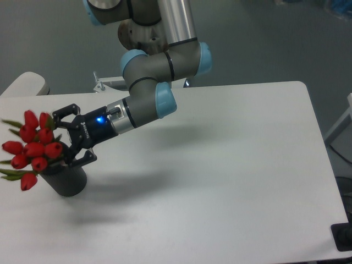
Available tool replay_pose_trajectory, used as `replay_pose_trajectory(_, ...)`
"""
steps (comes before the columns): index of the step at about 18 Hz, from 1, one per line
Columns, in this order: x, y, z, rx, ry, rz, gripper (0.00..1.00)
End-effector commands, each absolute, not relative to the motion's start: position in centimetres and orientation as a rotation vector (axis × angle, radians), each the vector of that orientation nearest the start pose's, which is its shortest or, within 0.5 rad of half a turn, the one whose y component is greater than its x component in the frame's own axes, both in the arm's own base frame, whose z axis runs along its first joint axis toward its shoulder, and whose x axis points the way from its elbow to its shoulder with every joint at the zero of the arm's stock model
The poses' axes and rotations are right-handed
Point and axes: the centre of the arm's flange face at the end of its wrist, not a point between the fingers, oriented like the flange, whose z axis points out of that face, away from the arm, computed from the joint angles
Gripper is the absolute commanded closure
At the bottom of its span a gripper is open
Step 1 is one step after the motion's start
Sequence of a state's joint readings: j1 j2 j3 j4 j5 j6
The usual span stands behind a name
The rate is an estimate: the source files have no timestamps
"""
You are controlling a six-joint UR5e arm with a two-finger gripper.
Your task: Insert the flowers into the vase
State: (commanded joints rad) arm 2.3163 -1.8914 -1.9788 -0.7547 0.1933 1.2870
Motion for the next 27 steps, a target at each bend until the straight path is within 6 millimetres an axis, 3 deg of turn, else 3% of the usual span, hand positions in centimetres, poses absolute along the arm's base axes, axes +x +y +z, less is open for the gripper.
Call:
replay_pose_trajectory(7,-18.9,53.5,28.4,-1.774,0.653,-0.608,0.0)
replay_pose_trajectory(11,-21.0,52.2,28.7,-1.855,0.674,-0.512,0.0)
replay_pose_trajectory(14,-23.9,49.8,30.2,-1.896,0.634,-0.421,0.0)
replay_pose_trajectory(18,-28.9,45.6,34.8,-2.019,0.625,-0.164,0.0)
replay_pose_trajectory(22,-33.7,44.1,39.0,-2.212,0.642,0.107,0.0)
replay_pose_trajectory(27,-41.6,41.8,41.9,-2.311,0.571,0.293,0.0)
